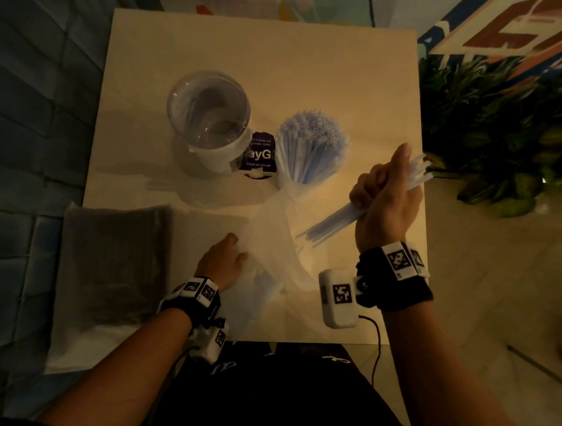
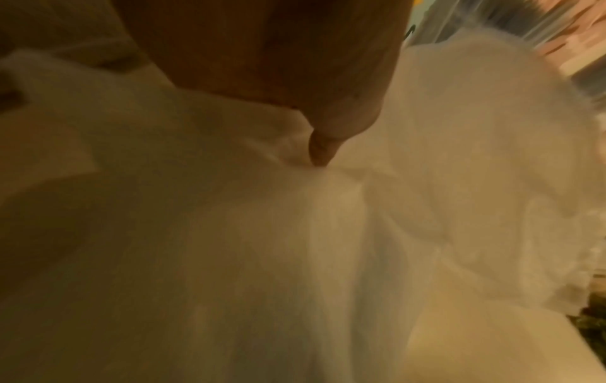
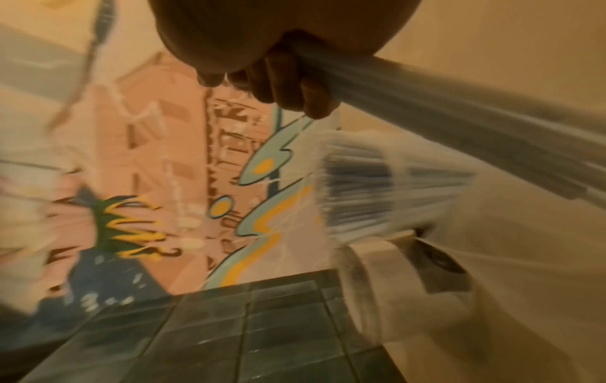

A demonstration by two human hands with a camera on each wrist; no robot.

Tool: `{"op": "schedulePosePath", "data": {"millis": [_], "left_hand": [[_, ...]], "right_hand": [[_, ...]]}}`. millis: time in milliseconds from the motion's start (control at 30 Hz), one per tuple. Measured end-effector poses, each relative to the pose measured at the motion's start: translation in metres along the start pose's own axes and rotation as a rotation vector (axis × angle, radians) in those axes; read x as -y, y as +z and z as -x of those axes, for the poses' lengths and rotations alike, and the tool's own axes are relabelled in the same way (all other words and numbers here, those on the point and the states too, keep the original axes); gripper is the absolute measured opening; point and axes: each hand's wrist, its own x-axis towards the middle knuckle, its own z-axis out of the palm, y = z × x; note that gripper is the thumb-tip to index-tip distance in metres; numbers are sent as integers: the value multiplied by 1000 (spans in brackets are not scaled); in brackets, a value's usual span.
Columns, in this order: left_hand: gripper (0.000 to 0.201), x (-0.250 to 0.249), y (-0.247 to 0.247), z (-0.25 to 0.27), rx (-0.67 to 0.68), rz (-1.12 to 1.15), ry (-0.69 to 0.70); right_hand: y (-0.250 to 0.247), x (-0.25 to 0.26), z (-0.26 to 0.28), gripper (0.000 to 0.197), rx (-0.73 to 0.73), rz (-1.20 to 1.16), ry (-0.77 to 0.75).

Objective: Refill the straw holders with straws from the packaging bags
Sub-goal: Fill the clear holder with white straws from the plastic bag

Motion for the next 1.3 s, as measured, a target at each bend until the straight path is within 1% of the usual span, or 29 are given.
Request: {"op": "schedulePosePath", "data": {"millis": [33,67,133,167,200,233,267,300,367,433,467,533,567,600,667,700,733,767,800,867,900,967,1067,1100,1167,1233,1300], "left_hand": [[36,-3,-3,5,-84,32,31],[36,-7,-8,10,-186,75,59],[38,-18,-20,23,-384,248,99],[36,-26,-27,29,-437,371,110],[31,-36,-34,36,-433,523,106],[23,-46,-39,41,-393,715,102],[11,-56,-44,47,-310,929,84],[2,-66,-47,51,-198,1135,54],[23,-79,-51,56,0,1447,-38],[40,-86,-53,56,116,1552,-93],[46,-89,-55,57,155,1561,-117],[48,-94,-59,59,219,1587,-140],[48,-98,-61,61,243,1587,-121],[49,-100,-61,63,273,1559,-87],[61,-105,-60,66,288,1518,-13],[60,-106,-60,69,283,1501,2],[53,-106,-58,68,281,1472,0],[46,-106,-58,68,284,1429,-21],[43,-103,-57,65,289,1395,-46],[48,-97,-55,63,313,1331,-87],[49,-95,-55,63,354,1330,-91],[39,-91,-54,62,467,1310,-40],[20,-86,-53,60,524,1205,32],[19,-85,-53,60,523,1182,34],[28,-88,-52,59,483,1120,14],[33,-86,-50,54,374,1005,-7],[38,-74,-47,47,260,916,-28]], "right_hand": [[4,8,3,52,14,-18,-36],[8,16,7,51,25,-42,-62],[16,29,15,50,47,-106,-82],[20,33,18,49,66,-136,-86],[25,36,22,49,92,-155,-88],[30,38,27,49,124,-161,-91],[35,38,33,49,160,-156,-95],[40,37,39,49,203,-147,-102],[48,30,50,48,299,-107,-112],[53,22,60,44,407,-41,-114],[55,18,64,40,459,-5,-122],[55,9,71,27,526,95,-159],[55,6,74,21,543,134,-171],[55,2,76,21,550,157,-165],[54,-5,78,20,553,212,-129],[53,-8,78,14,567,254,-116],[52,-9,79,12,577,287,-105],[51,-12,80,18,582,301,-104],[50,-13,80,23,577,286,-106],[50,-10,81,28,576,220,-104],[49,-10,81,29,585,202,-97],[47,-10,79,29,634,222,-80],[40,-14,76,33,698,346,-71],[39,-15,76,35,706,351,-58],[40,-9,73,35,687,288,-49],[45,2,63,33,623,219,-91],[53,16,45,36,539,154,-174]]}}
